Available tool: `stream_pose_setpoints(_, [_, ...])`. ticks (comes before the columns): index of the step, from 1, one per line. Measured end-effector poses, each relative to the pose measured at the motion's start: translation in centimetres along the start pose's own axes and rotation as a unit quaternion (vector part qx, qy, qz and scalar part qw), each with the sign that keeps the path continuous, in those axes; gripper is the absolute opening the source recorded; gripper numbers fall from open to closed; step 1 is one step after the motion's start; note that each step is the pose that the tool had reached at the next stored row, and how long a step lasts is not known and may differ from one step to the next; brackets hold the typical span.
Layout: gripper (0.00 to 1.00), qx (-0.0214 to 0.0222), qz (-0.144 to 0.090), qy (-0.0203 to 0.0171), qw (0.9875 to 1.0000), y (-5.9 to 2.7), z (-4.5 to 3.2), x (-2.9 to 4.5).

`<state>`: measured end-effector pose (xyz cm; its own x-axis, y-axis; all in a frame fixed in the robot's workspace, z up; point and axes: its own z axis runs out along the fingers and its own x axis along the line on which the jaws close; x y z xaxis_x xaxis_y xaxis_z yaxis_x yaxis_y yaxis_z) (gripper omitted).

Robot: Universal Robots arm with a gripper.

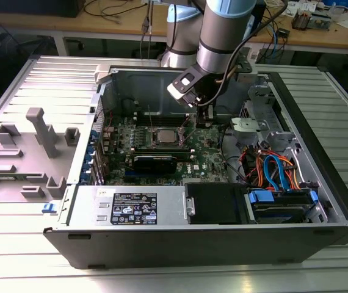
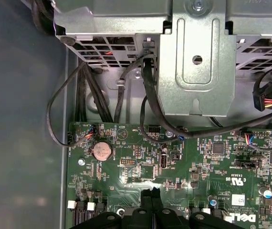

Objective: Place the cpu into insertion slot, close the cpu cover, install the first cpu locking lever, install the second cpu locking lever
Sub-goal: 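Close the cpu cover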

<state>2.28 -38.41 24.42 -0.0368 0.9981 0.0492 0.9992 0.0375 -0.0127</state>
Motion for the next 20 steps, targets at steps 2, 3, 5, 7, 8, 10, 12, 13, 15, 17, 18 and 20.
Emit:
stream_pose_setpoints(2, [0.11, 0.0000, 0.000, 0.0000, 1.0000, -0.15, 0.00, 0.01])
stream_pose_setpoints(3, [0.11, 0.0000, 0.000, 0.0000, 1.0000, -0.24, 0.00, 0.01])
stream_pose_setpoints(5, [0.11, 0.0000, 0.000, 0.0000, 1.0000, -0.38, 0.01, 0.01])
stream_pose_setpoints(7, [0.11, 0.0000, 0.000, 0.0000, 1.0000, -0.55, 0.01, 0.02])
stream_pose_setpoints(8, [0.11, 0.0000, 0.000, 0.0000, 1.0000, -0.91, 0.02, 0.03])
stream_pose_setpoints(10, [0.11, 0.0000, 0.000, 0.0000, 1.0000, -1.13, 0.02, 0.04])
stream_pose_setpoints(12, [0.11, 0.0000, 0.000, 0.0000, 1.0000, -1.29, 0.02, 0.05])
stream_pose_setpoints(13, [0.11, 0.0000, 0.000, 0.0000, 1.0000, -1.34, 0.02, 0.05])
stream_pose_setpoints(15, [0.11, 0.0000, 0.000, 0.0000, 1.0000, -1.51, 0.02, 0.06])
stream_pose_setpoints(17, [0.11, 0.0000, 0.000, 0.0000, 1.0000, -1.65, 0.03, 0.06])
stream_pose_setpoints(18, [0.11, 0.0000, 0.000, 0.0000, 1.0000, -1.72, 0.03, 0.06])
stream_pose_setpoints(20, [0.11, 0.0000, 0.000, 0.0000, 1.0000, -1.86, 0.03, 0.07])
